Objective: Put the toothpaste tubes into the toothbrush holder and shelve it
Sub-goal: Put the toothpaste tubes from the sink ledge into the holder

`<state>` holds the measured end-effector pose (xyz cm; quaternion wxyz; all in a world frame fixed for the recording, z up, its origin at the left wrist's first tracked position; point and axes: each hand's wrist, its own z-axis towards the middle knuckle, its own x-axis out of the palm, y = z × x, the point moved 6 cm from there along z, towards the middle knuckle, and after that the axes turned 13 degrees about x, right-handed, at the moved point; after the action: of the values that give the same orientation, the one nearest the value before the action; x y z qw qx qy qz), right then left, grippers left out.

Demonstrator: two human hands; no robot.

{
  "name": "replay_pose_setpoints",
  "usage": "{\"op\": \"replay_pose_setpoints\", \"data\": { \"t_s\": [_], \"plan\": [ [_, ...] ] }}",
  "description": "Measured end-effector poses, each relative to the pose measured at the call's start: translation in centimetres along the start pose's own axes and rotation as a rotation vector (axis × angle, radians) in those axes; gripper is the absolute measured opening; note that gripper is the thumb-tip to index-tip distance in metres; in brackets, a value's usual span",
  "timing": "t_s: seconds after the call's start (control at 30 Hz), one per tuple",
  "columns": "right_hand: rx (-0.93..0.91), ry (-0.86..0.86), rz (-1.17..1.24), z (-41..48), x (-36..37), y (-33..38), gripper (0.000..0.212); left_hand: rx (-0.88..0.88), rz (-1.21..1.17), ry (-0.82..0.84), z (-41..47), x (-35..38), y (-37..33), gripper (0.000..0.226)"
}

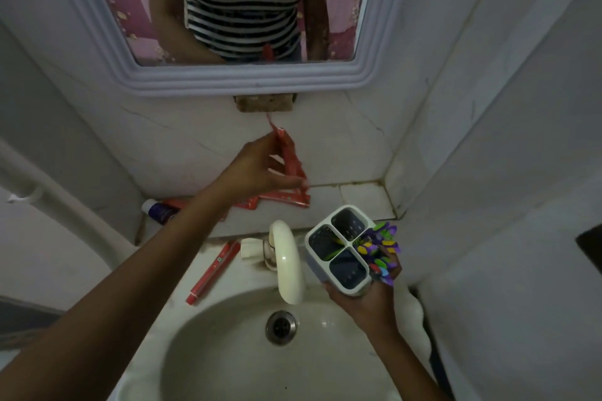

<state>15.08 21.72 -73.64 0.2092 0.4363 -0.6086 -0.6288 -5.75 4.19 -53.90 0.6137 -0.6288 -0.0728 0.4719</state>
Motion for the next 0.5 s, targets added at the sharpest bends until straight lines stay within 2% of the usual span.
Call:
{"op": "replay_pose_setpoints", "data": {
  "t_s": [0.07,0.13,0.2,0.3,0.4,0.5],
  "plan": [
    [0.005,-0.004,-0.003,-0.1,-0.2,0.1,0.098,0.033,-0.188,0.093,0.3,2.0,-1.9,0.052],
    [0.020,-0.010,-0.006,0.0,-0.4,-0.1,0.104,0.063,-0.202,0.192,1.0,4.4,-2.8,0.051],
    [0.034,-0.011,-0.014,0.2,-0.5,-0.3,0.109,0.129,-0.088,0.249,1.9,6.6,-2.5,0.045],
    [0.043,0.008,-0.032,0.4,-0.5,-0.4,0.106,0.234,0.214,0.318,3.0,9.3,-1.6,0.024],
    [0.032,0.023,-0.046,0.7,-0.5,-0.6,0.104,0.303,0.610,0.428,3.1,10.9,-0.5,0.024],
    [-0.011,0.009,-0.043,0.7,-0.5,-0.5,0.105,0.326,0.733,0.430,2.8,11.1,0.1,0.030]
  ]
}}
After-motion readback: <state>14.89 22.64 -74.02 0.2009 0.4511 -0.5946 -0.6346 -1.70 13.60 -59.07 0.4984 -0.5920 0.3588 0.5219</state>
